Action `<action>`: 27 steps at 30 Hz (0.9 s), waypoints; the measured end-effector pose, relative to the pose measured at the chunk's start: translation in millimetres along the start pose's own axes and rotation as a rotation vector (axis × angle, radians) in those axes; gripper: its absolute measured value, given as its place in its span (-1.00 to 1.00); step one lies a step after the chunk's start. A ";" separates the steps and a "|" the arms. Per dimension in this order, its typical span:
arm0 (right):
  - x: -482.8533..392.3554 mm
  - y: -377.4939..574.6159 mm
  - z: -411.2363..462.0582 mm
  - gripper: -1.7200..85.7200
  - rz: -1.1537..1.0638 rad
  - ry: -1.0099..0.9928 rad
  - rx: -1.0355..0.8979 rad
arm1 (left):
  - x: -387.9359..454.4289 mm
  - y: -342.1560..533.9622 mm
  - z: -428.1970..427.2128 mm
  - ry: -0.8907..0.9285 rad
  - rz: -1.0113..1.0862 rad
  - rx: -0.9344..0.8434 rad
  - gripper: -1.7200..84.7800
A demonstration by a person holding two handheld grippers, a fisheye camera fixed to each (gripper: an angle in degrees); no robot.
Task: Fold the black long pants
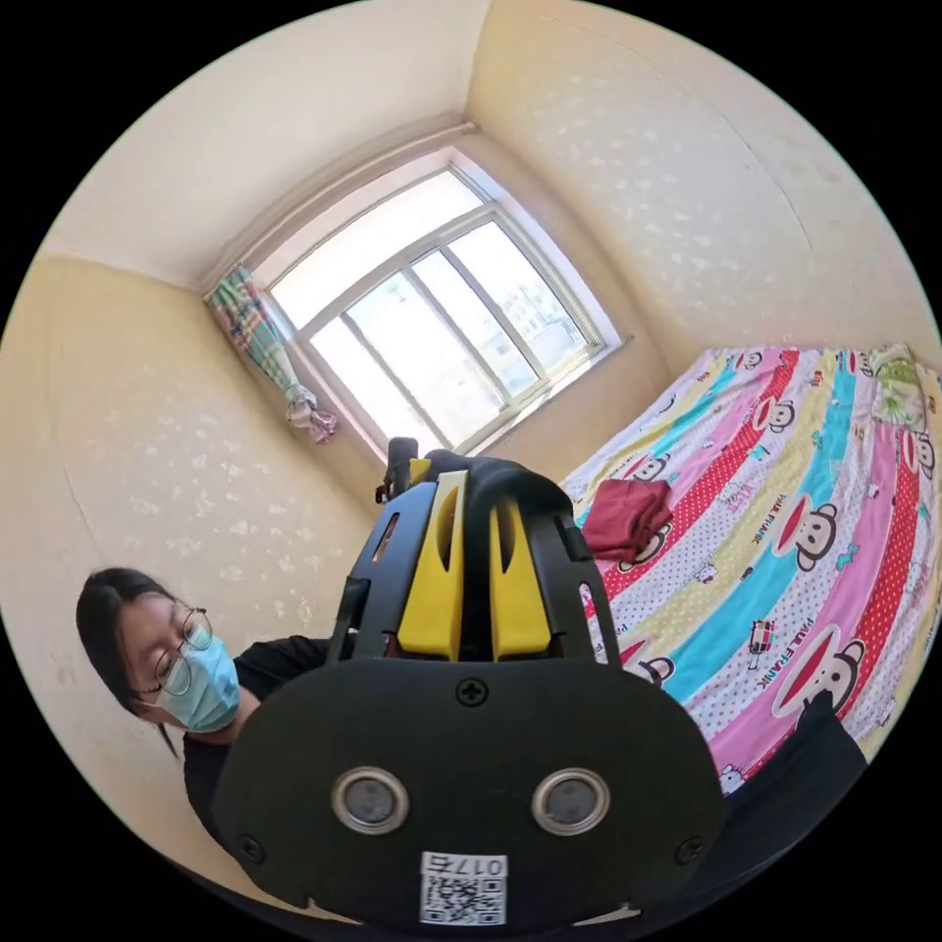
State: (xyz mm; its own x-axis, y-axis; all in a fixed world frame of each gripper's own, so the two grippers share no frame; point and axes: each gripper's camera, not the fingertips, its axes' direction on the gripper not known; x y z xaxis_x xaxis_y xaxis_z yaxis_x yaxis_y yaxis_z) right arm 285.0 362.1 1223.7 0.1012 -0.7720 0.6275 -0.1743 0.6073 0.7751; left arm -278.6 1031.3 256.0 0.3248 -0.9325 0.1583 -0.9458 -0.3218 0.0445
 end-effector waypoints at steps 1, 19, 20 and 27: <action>27.7 -14.1 10.3 -0.97 0.042 0.013 -0.012 | -31.4 -11.3 6.7 -0.019 -0.039 0.007 -0.86; 246.6 257.3 134.1 -0.88 0.410 0.291 -0.158 | -379.0 274.4 89.9 -0.093 -0.482 -0.302 -0.81; 245.8 291.2 134.0 -0.83 0.475 0.301 -0.154 | -389.7 304.0 83.3 -0.057 -0.553 -0.301 -0.78; 223.0 322.5 91.0 -0.56 0.620 0.377 0.073 | -413.8 313.2 2.0 -0.033 -0.632 -0.112 -0.60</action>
State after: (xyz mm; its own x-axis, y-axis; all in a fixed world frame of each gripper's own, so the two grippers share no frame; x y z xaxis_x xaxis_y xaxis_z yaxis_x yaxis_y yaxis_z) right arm 162.3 368.8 1607.0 0.2907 -0.1650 0.9425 -0.3726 0.8878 0.2703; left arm -709.1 1316.0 202.5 0.8183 -0.5735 0.0375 -0.5664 -0.7936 0.2222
